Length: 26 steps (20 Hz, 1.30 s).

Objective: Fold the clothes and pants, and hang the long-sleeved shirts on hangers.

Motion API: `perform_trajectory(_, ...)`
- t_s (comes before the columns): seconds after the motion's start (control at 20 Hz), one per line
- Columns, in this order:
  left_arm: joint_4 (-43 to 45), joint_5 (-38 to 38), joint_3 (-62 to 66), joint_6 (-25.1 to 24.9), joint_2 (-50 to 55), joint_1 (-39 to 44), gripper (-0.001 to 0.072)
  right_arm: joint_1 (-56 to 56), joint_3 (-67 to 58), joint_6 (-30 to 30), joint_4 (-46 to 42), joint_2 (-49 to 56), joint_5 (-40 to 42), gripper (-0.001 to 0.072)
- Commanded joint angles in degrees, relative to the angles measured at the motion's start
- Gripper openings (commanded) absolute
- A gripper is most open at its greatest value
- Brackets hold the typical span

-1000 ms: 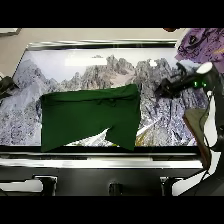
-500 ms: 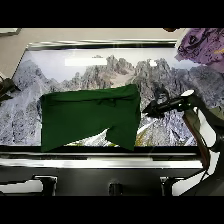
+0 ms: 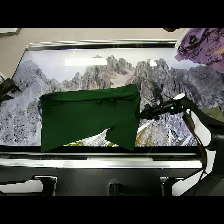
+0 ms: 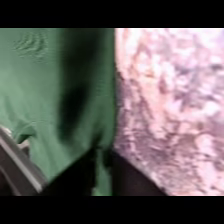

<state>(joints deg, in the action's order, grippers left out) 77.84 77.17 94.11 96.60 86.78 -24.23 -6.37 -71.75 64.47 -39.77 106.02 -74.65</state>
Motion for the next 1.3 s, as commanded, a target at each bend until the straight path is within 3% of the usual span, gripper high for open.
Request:
perform_trajectory(0.0, -0.44, 2.23, -0.24, 1.73, -0.02, -0.07, 0.0558, 0.15, 0.33, -0.66, 0.15, 0.15, 0.55, 0.0025)
perform_trajectory(0.15, -0.79, 4.59, -6.88, -2.19, -1.6, -3.85, 0.0558, 0.15, 0.33, -0.59, 0.11, 0.09, 0.59, 0.0025)
perform_trajectory(0.35, -10.82, -0.22, -28.04, -8.76, -7.04, -11.37, 0.0558, 0.15, 0.33, -0.66, 0.11, -0.55, -0.02, 0.0025)
perform_trajectory(0.6, -13.33, -1.53, -46.86, -10.97, -7.54, -13.62, 0.0558, 0.15, 0.33, -0.68, 0.07, -0.55, -1.11, 0.0025)
perform_trajectory(0.85, -12.09, -3.15, -50.49, -10.88, -7.89, -13.62, 0.0558, 0.15, 0.33, -0.68, 0.04, -0.55, -2.23, 0.0025)
perform_trajectory(1.0, -7.13, -3.08, -50.99, -9.55, -11.34, -14.19, 0.0558, 0.15, 0.33, -0.66, -0.11, -0.55, -2.62, 0.0025)
perform_trajectory(1.25, -6.75, -2.69, -56.59, -11.43, -17.09, -18.34, 0.0557, 0.15, 0.33, -0.66, -0.09, -0.55, -2.99, 0.0025)
